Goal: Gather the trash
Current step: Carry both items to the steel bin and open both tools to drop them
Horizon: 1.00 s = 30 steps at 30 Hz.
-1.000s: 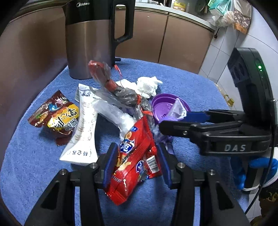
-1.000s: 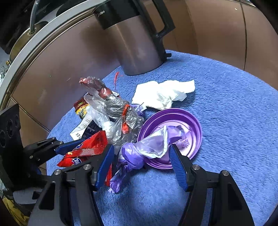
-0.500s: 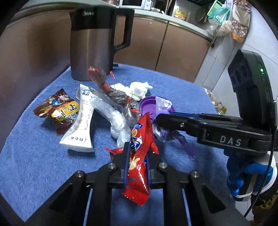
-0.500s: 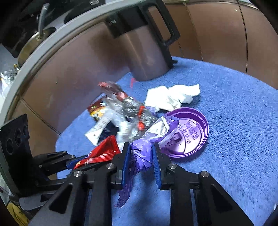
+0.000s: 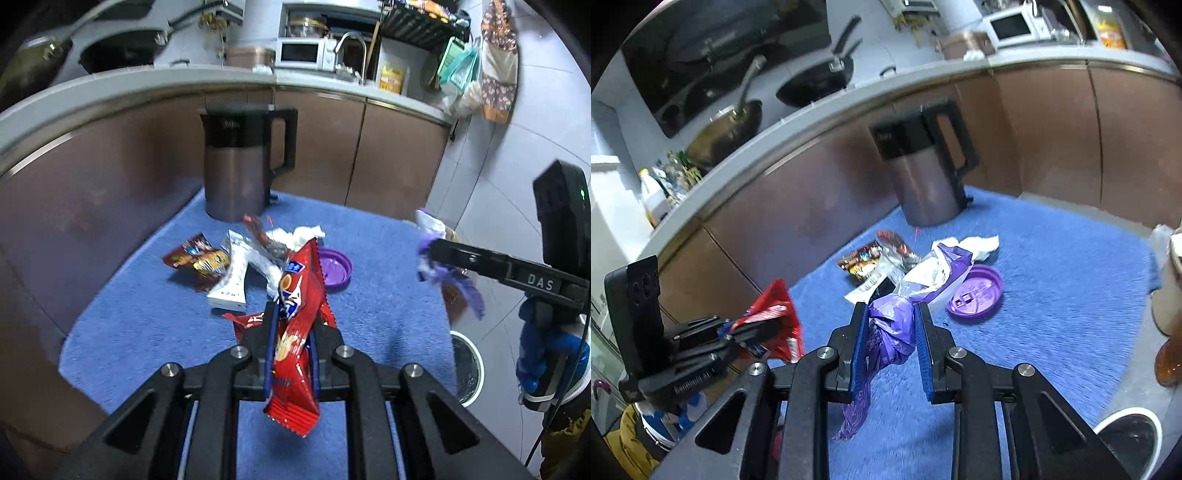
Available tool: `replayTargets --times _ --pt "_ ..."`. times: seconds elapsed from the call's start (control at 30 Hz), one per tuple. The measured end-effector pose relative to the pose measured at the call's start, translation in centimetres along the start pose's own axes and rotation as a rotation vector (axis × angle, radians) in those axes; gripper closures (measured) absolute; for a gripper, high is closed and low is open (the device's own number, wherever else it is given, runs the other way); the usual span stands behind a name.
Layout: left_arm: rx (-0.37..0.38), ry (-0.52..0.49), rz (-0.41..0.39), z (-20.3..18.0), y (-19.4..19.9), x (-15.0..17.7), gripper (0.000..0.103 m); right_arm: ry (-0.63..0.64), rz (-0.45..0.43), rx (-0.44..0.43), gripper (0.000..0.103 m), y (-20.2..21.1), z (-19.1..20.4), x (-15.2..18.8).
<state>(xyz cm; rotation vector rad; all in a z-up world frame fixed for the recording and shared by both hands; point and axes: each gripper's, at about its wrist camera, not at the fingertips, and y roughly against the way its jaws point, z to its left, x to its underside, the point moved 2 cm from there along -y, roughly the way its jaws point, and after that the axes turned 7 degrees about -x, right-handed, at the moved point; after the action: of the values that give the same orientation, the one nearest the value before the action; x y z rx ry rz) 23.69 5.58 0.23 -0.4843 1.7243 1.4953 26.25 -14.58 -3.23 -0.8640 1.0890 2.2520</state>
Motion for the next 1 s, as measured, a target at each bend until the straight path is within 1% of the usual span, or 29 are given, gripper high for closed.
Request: replayTargets --times 0.1,0.2,0.33,0.47,0.63,0.73,0.87,1.0 --pt "-0.006 -0.001 -0.040 -0.8 3.0 -0.6 0.090 0.010 -0.045 0.011 0.078 4.1 0.7 0.3" --pt "0.008 -0.012 -0.081 -2.7 5.7 -0.9 0.090 0.012 -0.091 0.022 0.078 8.1 0.7 0.8" --pt "0.048 -0.050 -0.111 -6.4 7.5 -1.3 0.090 0.009 -0.146 0.073 0.078 13.5 -0.4 1.9" --pt "0.108 -0.096 -0.109 -11.2 7.4 -1.1 0.090 -0.017 -0.184 0.143 0.078 18.1 -2.9 3.2" --pt "0.210 -0.162 -0.066 -18.3 5.3 -0.6 0.089 -0.042 -0.211 0.258 0.078 23.1 -6.6 5.6" --pt "0.276 -0.189 -0.017 -22.4 2.9 0.2 0.089 -0.061 -0.203 0.344 0.078 24.4 -9.1 7.4" --pt "0.348 -0.229 0.069 -27.7 -1.0 2.0 0.089 -0.140 -0.156 0.427 0.078 24.3 -13.8 10.5" --pt "0.390 -0.281 0.170 -32.6 -5.7 4.5 0.087 -0.258 -0.065 0.487 0.078 22.4 -19.8 14.9"
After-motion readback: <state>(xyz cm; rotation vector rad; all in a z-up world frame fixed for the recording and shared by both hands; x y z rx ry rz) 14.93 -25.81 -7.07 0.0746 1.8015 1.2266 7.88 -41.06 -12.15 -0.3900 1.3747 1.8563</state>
